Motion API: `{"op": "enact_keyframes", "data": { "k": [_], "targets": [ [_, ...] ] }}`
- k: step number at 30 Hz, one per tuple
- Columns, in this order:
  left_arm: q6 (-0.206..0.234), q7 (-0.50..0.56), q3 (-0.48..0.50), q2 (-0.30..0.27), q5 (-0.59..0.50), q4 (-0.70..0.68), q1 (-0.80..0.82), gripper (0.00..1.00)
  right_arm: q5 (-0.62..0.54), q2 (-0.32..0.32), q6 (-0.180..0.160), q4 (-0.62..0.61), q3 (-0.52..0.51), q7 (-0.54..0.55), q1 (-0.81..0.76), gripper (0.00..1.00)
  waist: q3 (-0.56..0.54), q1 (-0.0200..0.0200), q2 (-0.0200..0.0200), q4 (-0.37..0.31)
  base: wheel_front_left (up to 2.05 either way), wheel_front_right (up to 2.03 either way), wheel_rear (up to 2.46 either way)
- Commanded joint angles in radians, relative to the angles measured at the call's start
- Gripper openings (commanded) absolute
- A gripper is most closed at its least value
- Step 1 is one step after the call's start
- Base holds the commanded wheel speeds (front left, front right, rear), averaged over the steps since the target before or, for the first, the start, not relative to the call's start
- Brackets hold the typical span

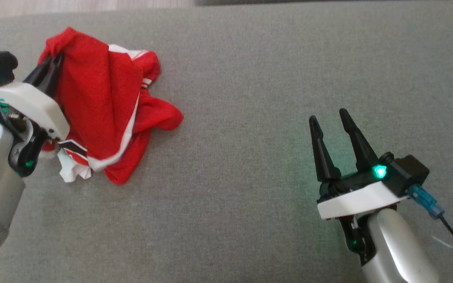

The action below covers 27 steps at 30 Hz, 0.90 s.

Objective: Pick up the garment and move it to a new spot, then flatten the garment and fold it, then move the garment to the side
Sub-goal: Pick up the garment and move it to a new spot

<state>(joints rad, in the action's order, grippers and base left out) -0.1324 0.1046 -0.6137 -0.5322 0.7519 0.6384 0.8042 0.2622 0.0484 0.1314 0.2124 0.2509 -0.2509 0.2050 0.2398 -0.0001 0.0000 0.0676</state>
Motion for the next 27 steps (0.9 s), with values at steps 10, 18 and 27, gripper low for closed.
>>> {"op": "enact_keyframes", "data": {
  "k": [10, 18, 27],
  "targets": [
    [0.062, -0.122, 0.101, -0.073, 0.022, -0.291, 0.002, 0.0, 0.034, 0.002, -0.001, -0.009, 0.041, -0.011, -0.049, 1.0, -0.129, 0.0001, 0.0, 0.007, 0.0, 0.0, 0.0],
    [0.137, -0.072, 0.073, -0.075, 0.007, -0.534, -0.057, 0.0, 0.051, 0.002, -0.001, -0.02, 0.044, -0.011, -0.042, 1.0, -0.143, 0.0001, 0.0, -0.039, 0.0, 0.0, 0.0],
    [0.167, -0.018, -0.02, 0.006, -0.019, -0.633, -0.071, 0.0, 0.059, 0.002, -0.001, -0.058, 0.023, -0.011, -0.011, 1.0, -0.102, 0.0001, 0.0, -0.151, 0.0, 0.0, 0.0]
  ]
}}
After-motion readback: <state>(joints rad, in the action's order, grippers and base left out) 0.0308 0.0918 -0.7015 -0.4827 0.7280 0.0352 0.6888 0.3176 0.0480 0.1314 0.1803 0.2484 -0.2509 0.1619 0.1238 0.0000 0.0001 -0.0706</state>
